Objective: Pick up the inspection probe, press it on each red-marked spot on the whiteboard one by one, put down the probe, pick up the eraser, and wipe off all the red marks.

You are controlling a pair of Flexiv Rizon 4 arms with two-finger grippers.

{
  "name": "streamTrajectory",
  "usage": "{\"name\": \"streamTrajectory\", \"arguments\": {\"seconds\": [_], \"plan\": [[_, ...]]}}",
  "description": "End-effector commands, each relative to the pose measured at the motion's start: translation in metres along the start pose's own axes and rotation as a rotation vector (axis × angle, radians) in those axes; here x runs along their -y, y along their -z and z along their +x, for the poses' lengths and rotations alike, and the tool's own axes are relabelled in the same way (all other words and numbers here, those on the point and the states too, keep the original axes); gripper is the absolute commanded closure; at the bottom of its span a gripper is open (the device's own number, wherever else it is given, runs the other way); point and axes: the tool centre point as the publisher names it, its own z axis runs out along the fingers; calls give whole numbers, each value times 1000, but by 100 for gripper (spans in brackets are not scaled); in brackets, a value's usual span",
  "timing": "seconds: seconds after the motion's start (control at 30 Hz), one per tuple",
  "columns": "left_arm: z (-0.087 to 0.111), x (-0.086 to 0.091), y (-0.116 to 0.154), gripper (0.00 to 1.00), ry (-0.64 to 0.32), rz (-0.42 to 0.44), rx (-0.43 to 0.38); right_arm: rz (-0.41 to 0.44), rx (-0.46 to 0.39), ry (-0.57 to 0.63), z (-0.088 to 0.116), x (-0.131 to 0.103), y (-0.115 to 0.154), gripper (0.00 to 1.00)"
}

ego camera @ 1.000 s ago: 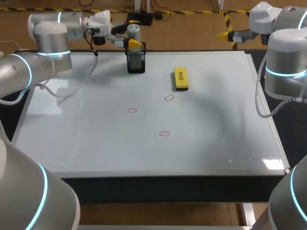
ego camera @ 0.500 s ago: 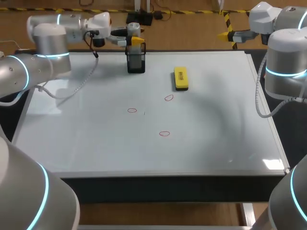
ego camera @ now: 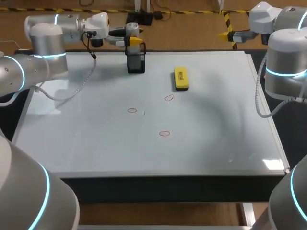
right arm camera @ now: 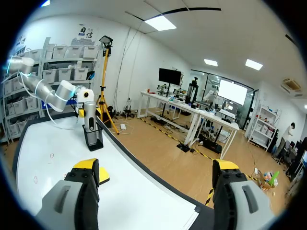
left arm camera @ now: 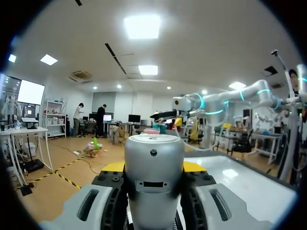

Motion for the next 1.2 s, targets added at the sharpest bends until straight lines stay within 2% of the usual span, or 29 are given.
{"name": "streamTrajectory", "arguments": {"seconds": [0.03,0.3,1.2], "plan": [[6,7,-4,100,-1,-11,7,0,0,0,0,0,0,0],[8,14,-12,100,-1,2,6,0,0,0,0,0,0,0],[8,51,-3,100,-40,4,2,0,0,0,0,0,0,0]]}}
